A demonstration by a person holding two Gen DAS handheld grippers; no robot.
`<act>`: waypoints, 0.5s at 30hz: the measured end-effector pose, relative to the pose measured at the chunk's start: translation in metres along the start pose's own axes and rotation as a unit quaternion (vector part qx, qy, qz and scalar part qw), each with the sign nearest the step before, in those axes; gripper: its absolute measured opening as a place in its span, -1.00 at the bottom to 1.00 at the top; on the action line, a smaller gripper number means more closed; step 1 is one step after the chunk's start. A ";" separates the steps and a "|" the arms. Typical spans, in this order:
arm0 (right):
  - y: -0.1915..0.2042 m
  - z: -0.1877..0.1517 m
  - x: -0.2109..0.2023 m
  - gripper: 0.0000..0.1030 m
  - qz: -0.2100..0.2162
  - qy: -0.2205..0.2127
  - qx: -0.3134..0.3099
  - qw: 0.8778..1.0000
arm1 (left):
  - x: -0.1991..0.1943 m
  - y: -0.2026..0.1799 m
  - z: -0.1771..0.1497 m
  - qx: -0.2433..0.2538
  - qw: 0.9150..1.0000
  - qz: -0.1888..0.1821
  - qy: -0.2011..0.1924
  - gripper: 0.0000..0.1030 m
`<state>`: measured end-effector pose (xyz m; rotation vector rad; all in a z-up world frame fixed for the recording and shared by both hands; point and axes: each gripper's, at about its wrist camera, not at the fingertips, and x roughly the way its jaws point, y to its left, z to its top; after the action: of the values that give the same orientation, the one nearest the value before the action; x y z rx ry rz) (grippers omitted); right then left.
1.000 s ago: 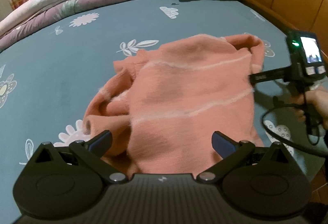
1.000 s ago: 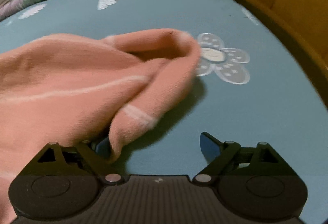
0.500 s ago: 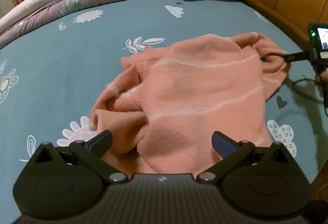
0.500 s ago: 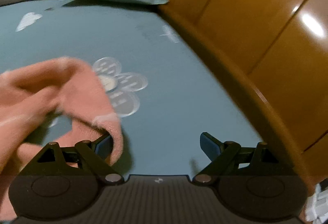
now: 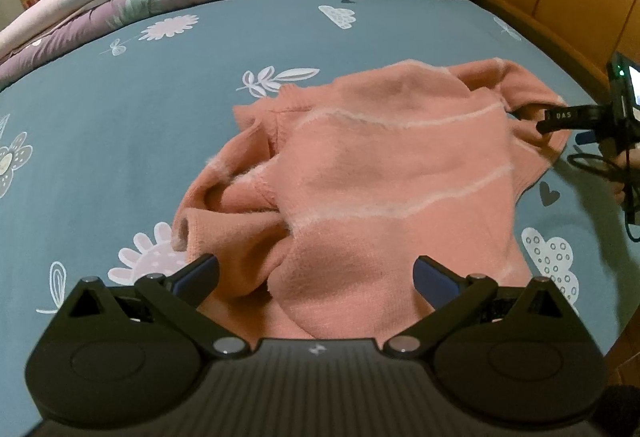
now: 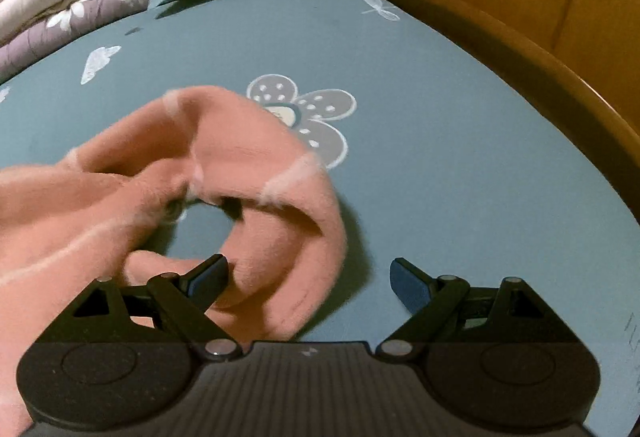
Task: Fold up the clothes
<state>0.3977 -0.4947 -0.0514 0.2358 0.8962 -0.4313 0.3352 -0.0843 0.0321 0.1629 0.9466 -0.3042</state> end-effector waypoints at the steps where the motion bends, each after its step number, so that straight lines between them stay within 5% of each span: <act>1: -0.004 -0.001 -0.002 0.79 -0.004 -0.005 0.007 1.000 | 0.000 0.000 0.000 0.000 1.000 0.000 0.000 0.99; 7: -0.019 -0.001 0.004 0.81 0.000 -0.006 0.083 0.997 | 0.001 -0.003 -0.001 0.003 1.000 0.002 0.003 0.99; 11: -0.011 0.005 0.024 0.84 -0.009 0.002 0.040 0.999 | 0.002 -0.006 -0.002 0.006 1.000 0.004 0.006 0.99; 15: -0.013 0.027 0.027 0.83 -0.070 -0.009 -0.023 0.997 | -0.001 -0.004 -0.004 0.002 1.000 0.011 0.005 0.99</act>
<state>0.4261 -0.5234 -0.0566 0.1283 0.9064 -0.5408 0.3305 -0.0867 0.0306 0.1778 0.9534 -0.2848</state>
